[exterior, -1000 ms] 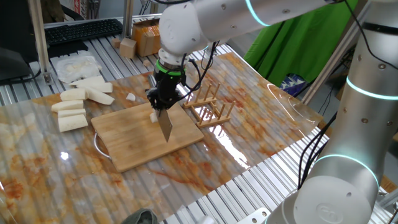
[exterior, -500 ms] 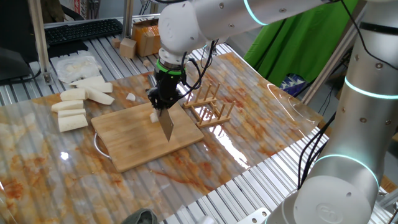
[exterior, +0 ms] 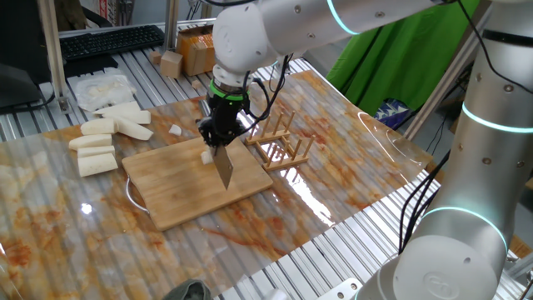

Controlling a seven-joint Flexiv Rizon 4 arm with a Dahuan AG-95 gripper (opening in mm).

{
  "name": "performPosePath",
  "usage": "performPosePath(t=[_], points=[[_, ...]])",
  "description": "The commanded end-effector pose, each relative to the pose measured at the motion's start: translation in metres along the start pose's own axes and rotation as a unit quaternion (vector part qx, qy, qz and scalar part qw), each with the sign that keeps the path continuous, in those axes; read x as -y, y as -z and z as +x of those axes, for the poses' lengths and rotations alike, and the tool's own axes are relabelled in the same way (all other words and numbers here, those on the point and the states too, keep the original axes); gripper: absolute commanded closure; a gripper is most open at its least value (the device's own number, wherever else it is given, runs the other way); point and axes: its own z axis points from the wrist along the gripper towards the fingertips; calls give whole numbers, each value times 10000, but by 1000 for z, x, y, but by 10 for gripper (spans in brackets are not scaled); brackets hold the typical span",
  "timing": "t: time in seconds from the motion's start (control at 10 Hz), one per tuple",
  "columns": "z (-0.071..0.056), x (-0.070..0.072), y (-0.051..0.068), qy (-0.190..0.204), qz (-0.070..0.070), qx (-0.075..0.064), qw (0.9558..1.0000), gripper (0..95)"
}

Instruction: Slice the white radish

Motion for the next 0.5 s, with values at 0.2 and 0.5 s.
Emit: performPosePath(t=[0.2,0.5], points=[[0,-2,-8,-26,-16,11,10000,950],[-1,-7,-31,-34,-48,111,9999,950]])
